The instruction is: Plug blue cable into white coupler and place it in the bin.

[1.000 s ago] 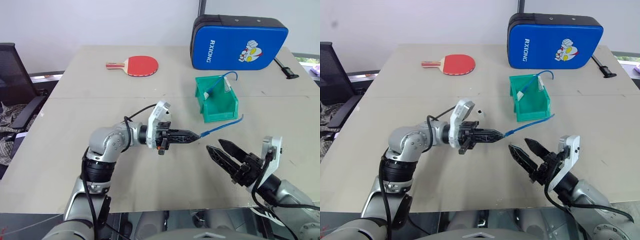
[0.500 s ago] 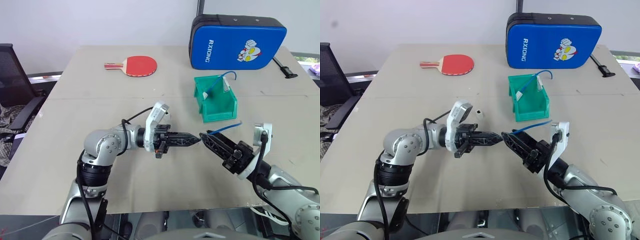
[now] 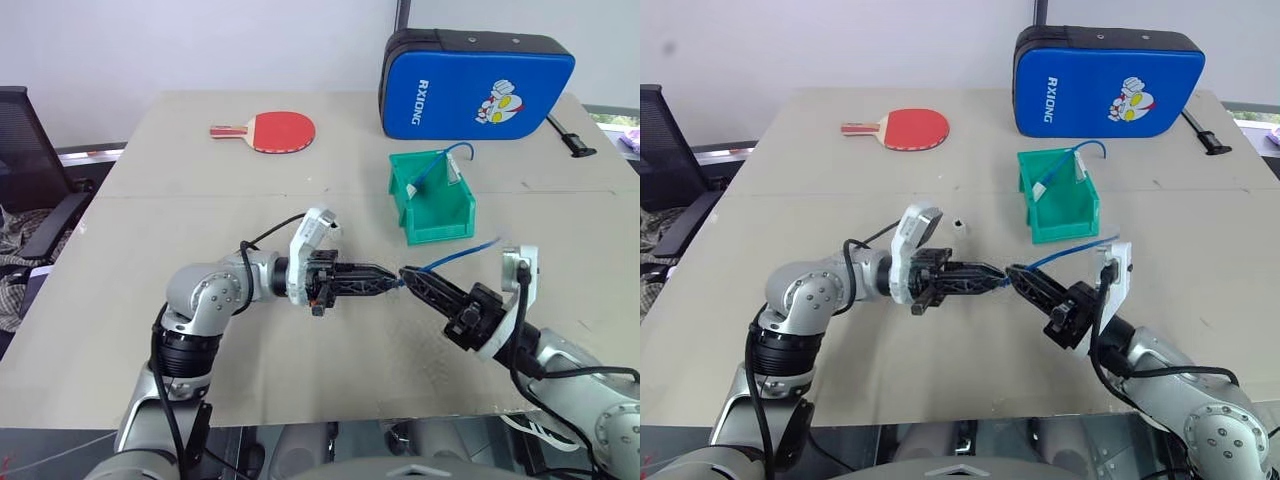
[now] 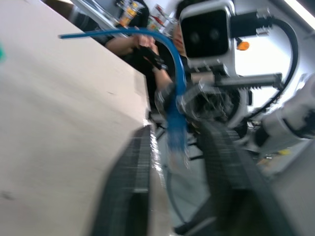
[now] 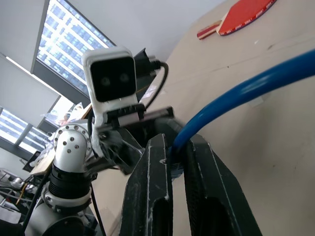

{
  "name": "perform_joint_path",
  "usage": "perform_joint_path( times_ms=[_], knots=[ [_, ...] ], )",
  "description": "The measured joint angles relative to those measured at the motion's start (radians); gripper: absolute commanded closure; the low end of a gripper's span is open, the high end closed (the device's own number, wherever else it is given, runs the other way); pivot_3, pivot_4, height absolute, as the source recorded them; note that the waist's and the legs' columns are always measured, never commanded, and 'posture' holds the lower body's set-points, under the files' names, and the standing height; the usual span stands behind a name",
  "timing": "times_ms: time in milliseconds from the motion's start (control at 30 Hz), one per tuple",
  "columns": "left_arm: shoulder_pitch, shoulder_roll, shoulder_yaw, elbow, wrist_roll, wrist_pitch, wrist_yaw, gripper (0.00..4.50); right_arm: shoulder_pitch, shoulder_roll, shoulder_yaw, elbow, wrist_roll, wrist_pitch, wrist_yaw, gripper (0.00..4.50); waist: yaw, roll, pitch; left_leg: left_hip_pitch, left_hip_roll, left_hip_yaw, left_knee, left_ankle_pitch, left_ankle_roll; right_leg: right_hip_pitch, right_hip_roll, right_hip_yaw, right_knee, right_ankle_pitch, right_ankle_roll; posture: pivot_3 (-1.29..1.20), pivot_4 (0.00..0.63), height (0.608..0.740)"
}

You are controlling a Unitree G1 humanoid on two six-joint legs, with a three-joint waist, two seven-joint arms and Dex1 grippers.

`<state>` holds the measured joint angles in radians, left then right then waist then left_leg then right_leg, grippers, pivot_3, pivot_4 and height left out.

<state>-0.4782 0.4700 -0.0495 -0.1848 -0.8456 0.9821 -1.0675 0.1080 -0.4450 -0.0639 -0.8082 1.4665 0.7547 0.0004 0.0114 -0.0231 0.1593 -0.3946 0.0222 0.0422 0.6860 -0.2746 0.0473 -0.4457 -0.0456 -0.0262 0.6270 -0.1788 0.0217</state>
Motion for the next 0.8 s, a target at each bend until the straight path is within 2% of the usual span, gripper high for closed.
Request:
perform_joint_path(
  times_ms=[67, 200, 367, 567, 800],
  knots=[
    [0.03, 0.012, 0.026, 0.008, 0.06, -0.077, 0.048, 0.71, 0.005, -0.008, -0.001, 0.005, 0.0, -0.018, -0.004, 4.5, -0.002, 0.0, 0.0, 0.0, 0.0, 0.001, 0.0, 0.0, 0.0, 0.0, 0.0, 0.001, 0.0, 0.0, 0.0, 0.0, 0.15, 0.731],
    [0.095, 0.05, 0.086, 0.066, 0.227, -0.293, 0.145, 0.71, 0.015, -0.022, -0.022, 0.029, -0.007, -0.051, -0.002, 4.5, 0.002, 0.0, 0.0, 0.0, 0.001, 0.001, 0.0, 0.0, 0.0, 0.0, 0.0, 0.0, 0.0, 0.0, 0.0, 0.0, 0.15, 0.731],
    [0.1, 0.11, 0.093, 0.183, 0.405, -0.5, 0.2, 0.71, 0.014, -0.032, -0.024, 0.052, -0.034, -0.067, 0.018, 4.5, 0.003, 0.0, 0.0, 0.0, 0.0, 0.002, 0.0, 0.0, 0.0, 0.0, -0.001, 0.001, -0.001, 0.0, 0.0, 0.0, 0.15, 0.731],
    [0.024, 0.07, 0.011, 0.371, 0.557, -0.644, 0.224, 0.71, -0.003, -0.036, -0.013, 0.079, -0.085, -0.069, 0.038, 4.5, 0.006, -0.001, 0.0, -0.001, 0.0, 0.002, 0.0, 0.0, 0.0, 0.0, -0.002, 0.0, -0.001, 0.0, 0.0, 0.0, 0.15, 0.731],
    [-0.059, 0.017, -0.049, 0.525, 0.624, -0.754, 0.175, 0.71, 0.026, -0.035, -0.013, 0.075, -0.109, -0.085, 0.036, 4.5, 0.001, -0.001, 0.0, -0.001, 0.0, 0.002, 0.0, 0.0, 0.0, 0.0, -0.001, 0.0, -0.001, 0.001, 0.001, 0.0, 0.15, 0.731]
  ],
)
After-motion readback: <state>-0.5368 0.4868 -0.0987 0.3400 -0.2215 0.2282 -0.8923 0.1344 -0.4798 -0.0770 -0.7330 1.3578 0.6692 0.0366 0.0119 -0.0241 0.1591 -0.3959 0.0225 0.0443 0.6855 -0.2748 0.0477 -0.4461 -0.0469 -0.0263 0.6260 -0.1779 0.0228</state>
